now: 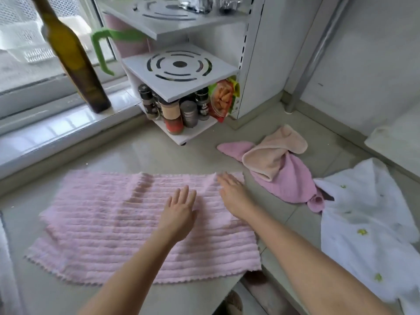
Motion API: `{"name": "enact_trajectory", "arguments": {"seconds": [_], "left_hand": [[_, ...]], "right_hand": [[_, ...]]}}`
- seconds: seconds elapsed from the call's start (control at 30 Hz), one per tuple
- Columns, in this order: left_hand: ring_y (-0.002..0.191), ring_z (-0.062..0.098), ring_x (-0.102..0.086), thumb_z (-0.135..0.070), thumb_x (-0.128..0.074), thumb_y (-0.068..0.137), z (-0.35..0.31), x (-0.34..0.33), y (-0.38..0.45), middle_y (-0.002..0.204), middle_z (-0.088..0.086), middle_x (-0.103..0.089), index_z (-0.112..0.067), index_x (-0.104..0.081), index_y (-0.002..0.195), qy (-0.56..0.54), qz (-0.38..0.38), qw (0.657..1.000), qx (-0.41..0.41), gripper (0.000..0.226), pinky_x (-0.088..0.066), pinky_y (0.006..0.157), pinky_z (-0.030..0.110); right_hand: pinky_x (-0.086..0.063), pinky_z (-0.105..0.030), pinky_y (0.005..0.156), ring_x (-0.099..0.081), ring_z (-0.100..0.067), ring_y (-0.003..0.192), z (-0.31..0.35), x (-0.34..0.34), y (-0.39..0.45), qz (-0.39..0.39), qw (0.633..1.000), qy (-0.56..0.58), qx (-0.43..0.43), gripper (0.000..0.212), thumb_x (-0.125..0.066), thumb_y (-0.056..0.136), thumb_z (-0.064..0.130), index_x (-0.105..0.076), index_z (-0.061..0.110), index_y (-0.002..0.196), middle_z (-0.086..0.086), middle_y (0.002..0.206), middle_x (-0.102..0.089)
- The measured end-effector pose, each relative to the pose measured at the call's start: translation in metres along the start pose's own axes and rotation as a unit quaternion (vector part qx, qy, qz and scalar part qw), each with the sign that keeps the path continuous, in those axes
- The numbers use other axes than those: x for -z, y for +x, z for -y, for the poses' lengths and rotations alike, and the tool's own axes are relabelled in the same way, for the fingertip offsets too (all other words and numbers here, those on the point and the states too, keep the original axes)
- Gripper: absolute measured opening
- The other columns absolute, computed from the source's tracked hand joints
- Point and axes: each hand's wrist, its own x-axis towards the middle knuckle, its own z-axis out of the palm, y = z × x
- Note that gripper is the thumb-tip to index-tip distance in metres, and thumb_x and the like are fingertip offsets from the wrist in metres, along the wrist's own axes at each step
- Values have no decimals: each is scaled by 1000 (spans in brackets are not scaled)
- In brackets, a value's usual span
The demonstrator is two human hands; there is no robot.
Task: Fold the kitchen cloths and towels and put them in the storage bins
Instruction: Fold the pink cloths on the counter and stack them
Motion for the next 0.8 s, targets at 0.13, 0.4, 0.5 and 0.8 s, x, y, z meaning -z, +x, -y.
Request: {"name": "enact_trajectory", "arguments": {"seconds": [0.13,0.4,0.5,0.8], "left_hand": [[144,28,19,-67,8,80,-5,-31,21,155,2,23,-24,11,151,10,-18,1000,22,83,9,115,49],[140,36,-28,-60,-25,91,-37,-28,29,154,15,-27,-11,-29,147,14,-108,993,-45,74,-17,115,50],[87,20,-58,-53,-44,87,-70,-36,-12,102,-1,-60,-19,-57,106,-9,-164,959,-230,41,-48,75,32],[83,25,-56,-21,-59,83,-121,-43,-48,100,4,-57,-15,-52,114,55,13,954,-293,32,-39,54,33]], "right_hand": [[9,-31,117,11,-15,147,-22,-29,8,32,996,-75,39,63,-11,95,56,6,31,151,6,158,13],[-12,-37,119,-16,-26,146,-72,-16,-32,-57,996,-70,-2,56,-29,97,31,-26,6,147,-8,157,-16],[-31,-40,110,-39,-32,134,-76,0,-38,-63,992,-80,79,46,-51,82,-4,-52,4,127,-15,144,-42],[-39,-39,80,-46,-30,115,-61,34,-13,-7,982,-173,81,36,-43,87,-6,-46,1,123,-15,128,-44]]}}
